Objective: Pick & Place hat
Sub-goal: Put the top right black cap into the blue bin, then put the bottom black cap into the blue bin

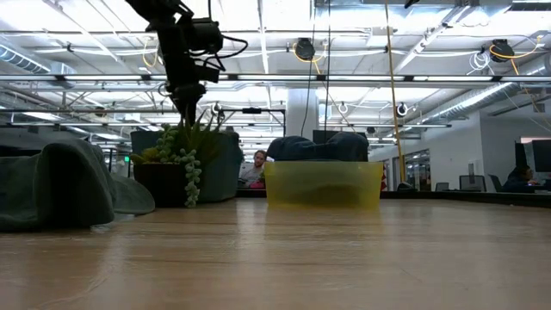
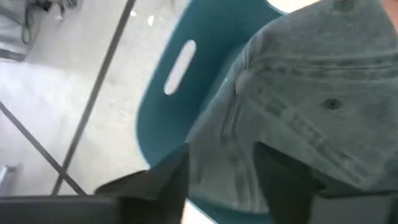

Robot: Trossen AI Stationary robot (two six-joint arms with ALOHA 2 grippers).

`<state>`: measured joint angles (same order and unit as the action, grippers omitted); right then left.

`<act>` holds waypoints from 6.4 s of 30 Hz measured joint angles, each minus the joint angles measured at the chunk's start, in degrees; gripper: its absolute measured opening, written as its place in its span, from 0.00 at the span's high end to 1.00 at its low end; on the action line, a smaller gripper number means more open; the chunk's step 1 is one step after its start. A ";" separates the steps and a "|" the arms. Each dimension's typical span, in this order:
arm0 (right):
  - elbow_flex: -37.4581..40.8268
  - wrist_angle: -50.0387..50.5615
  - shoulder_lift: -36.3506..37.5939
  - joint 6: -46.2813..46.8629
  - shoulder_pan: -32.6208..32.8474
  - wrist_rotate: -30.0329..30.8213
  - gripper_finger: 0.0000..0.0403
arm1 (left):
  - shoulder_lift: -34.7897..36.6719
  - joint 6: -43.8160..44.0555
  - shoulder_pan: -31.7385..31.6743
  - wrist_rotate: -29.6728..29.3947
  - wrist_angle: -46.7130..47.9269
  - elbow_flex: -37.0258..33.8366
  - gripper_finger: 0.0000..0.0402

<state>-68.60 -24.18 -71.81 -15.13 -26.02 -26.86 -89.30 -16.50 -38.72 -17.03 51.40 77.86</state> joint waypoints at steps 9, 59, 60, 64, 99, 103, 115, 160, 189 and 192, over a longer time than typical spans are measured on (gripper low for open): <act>2.91 -0.83 0.00 -2.06 0.44 3.35 0.84 | 1.32 -1.82 0.86 6.50 -0.67 6.35 0.12; 6.25 -9.17 0.11 31.81 4.22 -4.73 0.50 | 26.75 26.93 30.20 13.00 -22.97 9.85 0.08; 6.25 -9.03 0.41 32.49 4.62 -4.71 0.47 | 26.64 26.67 30.88 12.01 -23.71 9.85 0.08; 6.25 -9.39 1.65 36.25 6.57 -4.70 0.39 | 26.43 26.69 32.38 10.97 -24.63 9.85 0.08; -29.61 69.26 5.31 20.41 26.81 25.38 0.30 | 23.91 33.75 34.32 12.15 -23.48 9.80 0.08; -32.60 72.98 2.90 21.62 28.98 25.38 0.30 | 23.91 34.34 34.32 12.70 -22.74 9.80 0.10; -34.09 77.72 0.44 21.97 34.45 25.37 0.30 | 23.91 34.67 34.32 13.00 -22.41 9.80 0.08; -17.05 110.80 -1.09 26.34 38.32 2.67 0.30 | 22.45 33.40 34.32 14.18 -22.60 9.80 0.10; 16.89 85.74 2.65 14.62 38.36 -4.63 0.30 | 22.45 32.57 34.31 15.53 -22.51 9.80 0.08; 19.50 83.53 3.13 15.05 38.48 -4.97 0.30 | 22.45 31.52 34.31 15.55 -22.51 9.80 0.06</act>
<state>-49.10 59.34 -68.68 -0.08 12.46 -31.83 -66.85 15.03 -4.41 -1.48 28.89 87.66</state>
